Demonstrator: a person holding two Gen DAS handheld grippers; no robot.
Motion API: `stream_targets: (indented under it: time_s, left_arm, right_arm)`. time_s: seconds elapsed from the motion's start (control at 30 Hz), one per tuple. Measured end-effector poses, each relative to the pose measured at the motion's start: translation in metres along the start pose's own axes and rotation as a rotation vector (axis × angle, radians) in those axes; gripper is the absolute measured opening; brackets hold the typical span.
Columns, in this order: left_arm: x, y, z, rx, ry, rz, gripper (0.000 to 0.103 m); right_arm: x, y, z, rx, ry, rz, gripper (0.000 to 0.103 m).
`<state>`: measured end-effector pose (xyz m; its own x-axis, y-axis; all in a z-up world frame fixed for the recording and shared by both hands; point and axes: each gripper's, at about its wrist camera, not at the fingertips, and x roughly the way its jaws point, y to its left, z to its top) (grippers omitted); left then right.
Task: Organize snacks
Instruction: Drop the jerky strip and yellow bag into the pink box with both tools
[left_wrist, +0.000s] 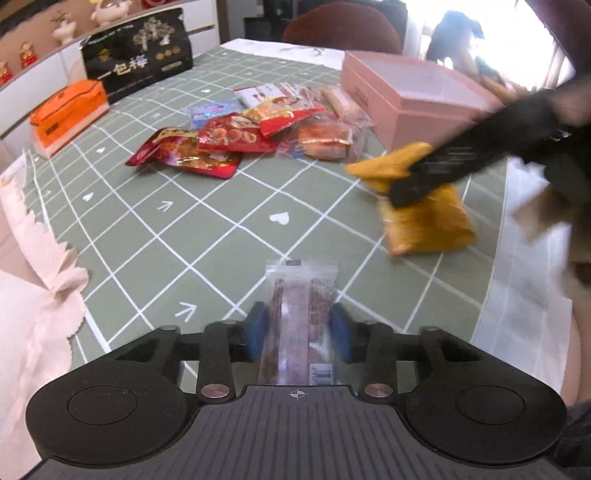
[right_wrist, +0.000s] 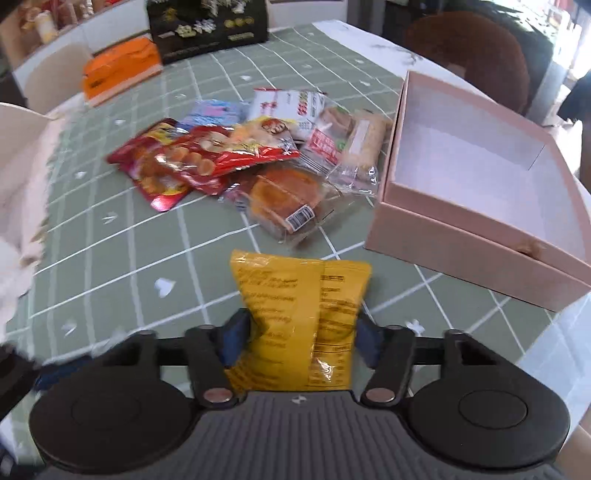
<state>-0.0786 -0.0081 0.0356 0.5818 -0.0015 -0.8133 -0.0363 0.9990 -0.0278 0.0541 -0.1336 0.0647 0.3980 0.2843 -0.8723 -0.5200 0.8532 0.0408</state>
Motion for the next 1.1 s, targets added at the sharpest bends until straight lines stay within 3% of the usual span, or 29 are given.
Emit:
stream_targets:
  time_s: [0.17,0.27,0.37,0.43,0.5,0.57,0.67,0.77,0.87,0.93,1.1]
  left_arm:
    - [-0.010,-0.009,0.020,-0.057,-0.086,-0.072,0.042]
    - [-0.030,-0.016,0.074,-0.065,-0.210,-0.183,0.042]
    - [-0.038,-0.037,0.156,-0.007,-0.316,-0.256,0.042]
    - [-0.020,-0.052,0.206,-0.001,-0.300,-0.297,0.045]
    - [0.022,-0.062,0.251,-0.030,-0.204,-0.369,0.047]
    - [0.062,-0.065,0.275,-0.072,-0.140,-0.394,0.045]
    - [0.085,-0.057,0.281,-0.097,-0.156,-0.335,0.045]
    - [0.093,-0.032,0.275,-0.185,-0.179,-0.315,0.045]
    - [0.106,-0.005,0.265,-0.206,-0.144,-0.196,0.045]
    - [0.120,0.003,0.259,-0.169,-0.098,-0.168,0.045]
    - [0.142,-0.028,0.244,0.048,-0.053,-0.149,0.046]
  right_arm:
    - [-0.049,-0.051,-0.016,0.048,-0.061,0.065,0.049]
    - [-0.078,-0.090,-0.013,0.107,-0.120,0.049,0.048]
    - [-0.107,-0.124,0.011,0.126,-0.227,0.031,0.049]
    - [-0.116,-0.143,0.035,0.126,-0.289,0.004,0.049]
    - [-0.113,-0.159,0.055,0.126,-0.335,-0.011,0.052]
    - [-0.096,-0.176,0.074,0.141,-0.339,-0.018,0.060]
    - [-0.074,-0.195,0.085,0.169,-0.291,-0.053,0.060]
    - [-0.072,-0.203,0.066,0.152,-0.294,-0.060,0.064]
    - [-0.066,-0.207,0.045,0.157,-0.272,-0.091,0.064]
    - [-0.064,-0.204,0.029,0.169,-0.261,-0.094,0.064]
    - [-0.053,-0.193,0.002,0.222,-0.217,-0.110,0.064]
